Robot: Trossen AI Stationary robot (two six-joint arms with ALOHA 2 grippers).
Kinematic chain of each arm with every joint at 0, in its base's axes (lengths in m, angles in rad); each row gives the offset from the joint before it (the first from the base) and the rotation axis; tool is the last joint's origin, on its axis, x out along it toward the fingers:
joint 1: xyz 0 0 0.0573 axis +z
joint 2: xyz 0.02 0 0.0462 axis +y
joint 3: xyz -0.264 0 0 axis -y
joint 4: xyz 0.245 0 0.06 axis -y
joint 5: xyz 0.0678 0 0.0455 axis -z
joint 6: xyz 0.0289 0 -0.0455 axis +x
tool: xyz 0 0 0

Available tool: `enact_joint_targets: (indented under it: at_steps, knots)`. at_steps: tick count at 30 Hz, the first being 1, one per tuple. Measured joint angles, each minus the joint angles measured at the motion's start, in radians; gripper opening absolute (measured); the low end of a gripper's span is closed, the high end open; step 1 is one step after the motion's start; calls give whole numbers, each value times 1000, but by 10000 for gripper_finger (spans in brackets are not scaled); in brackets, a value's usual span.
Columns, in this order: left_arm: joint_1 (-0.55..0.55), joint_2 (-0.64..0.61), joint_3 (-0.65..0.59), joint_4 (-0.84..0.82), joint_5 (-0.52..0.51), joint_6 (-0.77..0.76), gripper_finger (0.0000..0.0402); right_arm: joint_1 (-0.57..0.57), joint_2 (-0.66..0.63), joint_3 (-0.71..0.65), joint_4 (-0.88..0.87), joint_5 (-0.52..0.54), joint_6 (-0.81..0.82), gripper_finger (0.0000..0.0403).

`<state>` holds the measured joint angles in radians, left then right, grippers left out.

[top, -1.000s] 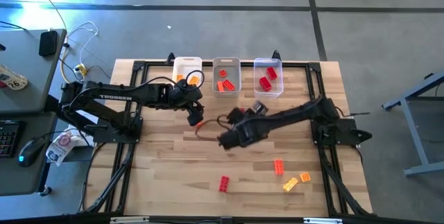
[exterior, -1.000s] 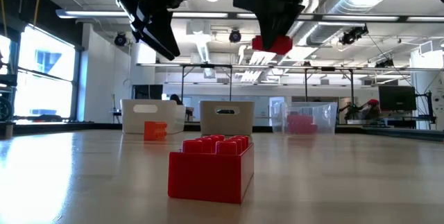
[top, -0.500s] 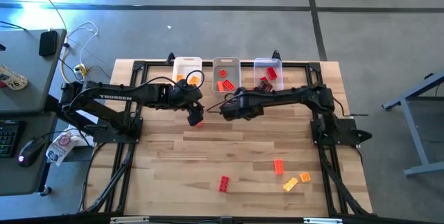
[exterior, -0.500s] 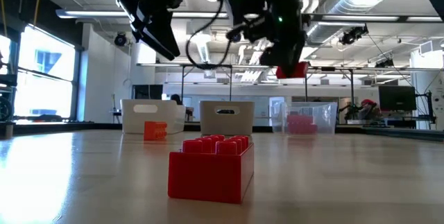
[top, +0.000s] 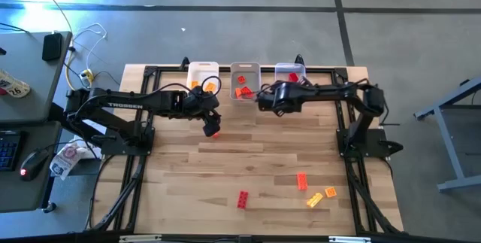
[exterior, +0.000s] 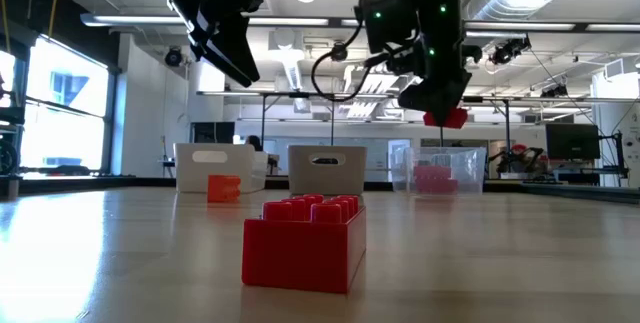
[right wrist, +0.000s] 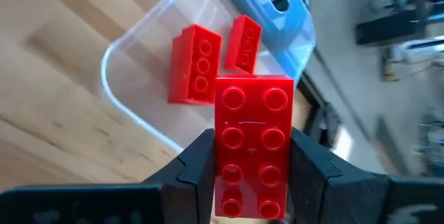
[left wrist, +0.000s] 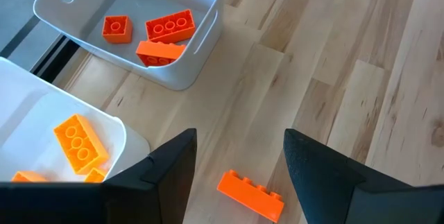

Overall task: Sort & place blocks by color
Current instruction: Put the red game piece into the transparent bin

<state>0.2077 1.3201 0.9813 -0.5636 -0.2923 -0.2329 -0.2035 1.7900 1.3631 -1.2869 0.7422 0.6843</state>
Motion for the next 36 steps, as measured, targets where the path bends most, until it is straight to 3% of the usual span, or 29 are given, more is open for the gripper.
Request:
enact_joint_targets:
  at_steps: [7, 14, 27, 36]
  knots:
    - [0, 0, 0, 0, 10, 0, 204, -95, -116, -131, 279, -44, -66, 112]
    - [0, 0, 0, -7, 24, -17, 204, -199, -165, -248, 530, -211, -109, 112]
    - [0, 0, 0, -85, 20, -247, 204, -296, -163, -294, 628, -386, -169, 137]
    - [1, 0, 0, -209, 20, -406, 204, -327, -163, -238, 620, -411, -251, 150]
